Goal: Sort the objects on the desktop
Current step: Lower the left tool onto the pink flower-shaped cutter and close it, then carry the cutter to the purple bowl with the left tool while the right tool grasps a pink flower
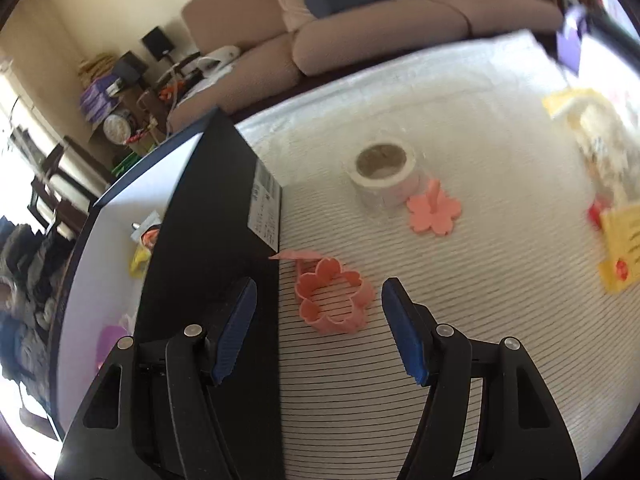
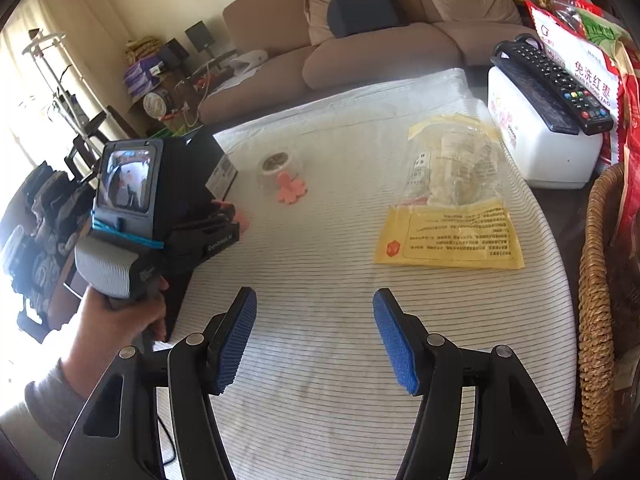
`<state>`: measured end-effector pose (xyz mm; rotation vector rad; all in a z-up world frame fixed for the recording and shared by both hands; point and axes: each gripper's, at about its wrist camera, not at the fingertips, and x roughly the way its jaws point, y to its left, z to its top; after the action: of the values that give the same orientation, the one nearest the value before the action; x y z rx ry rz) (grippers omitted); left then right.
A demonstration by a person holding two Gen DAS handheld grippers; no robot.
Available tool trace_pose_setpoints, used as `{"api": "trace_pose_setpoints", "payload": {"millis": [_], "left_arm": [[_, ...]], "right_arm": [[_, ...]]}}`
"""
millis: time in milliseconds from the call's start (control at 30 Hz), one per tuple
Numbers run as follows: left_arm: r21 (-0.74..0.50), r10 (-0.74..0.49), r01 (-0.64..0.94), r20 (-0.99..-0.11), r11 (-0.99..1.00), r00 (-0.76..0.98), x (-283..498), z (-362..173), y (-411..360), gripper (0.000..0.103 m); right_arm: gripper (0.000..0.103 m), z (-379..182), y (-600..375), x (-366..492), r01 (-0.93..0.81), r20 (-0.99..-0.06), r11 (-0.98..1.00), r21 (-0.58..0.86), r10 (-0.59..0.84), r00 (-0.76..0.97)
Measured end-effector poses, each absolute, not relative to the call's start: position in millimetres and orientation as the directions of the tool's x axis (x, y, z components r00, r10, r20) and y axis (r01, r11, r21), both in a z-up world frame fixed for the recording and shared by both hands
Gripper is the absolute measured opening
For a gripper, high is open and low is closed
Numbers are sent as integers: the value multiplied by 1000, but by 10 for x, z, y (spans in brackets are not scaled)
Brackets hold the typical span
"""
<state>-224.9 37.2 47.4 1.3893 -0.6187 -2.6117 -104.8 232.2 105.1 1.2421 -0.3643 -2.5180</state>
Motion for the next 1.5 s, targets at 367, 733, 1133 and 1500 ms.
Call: {"api": "trace_pose_setpoints", "payload": {"millis": [367,733,1133,1500], "left_arm": [[376,-256,-221,-866,-900,-429,-2703,167,354,34],[111,-19,-297,-955,-948,-295,-2419,292,465,6],[-206,333,-328,-853,-922,-403,-1619,1624,-70,6],[-227,301,-211,-835,-951,-460,-1577,2164,-1456,6]], "right_arm": [[63,1059,2450,-1023,146,-714,-912,384,-393,-579],[63,1086,2469,-1065,145,-685,-880,453,-447,-575],[63,1127,2359,-1041,187,-672,-881,434,-455,-585],[63,949,1619,-1987,359,-675,-893,272,-442,-590]]}}
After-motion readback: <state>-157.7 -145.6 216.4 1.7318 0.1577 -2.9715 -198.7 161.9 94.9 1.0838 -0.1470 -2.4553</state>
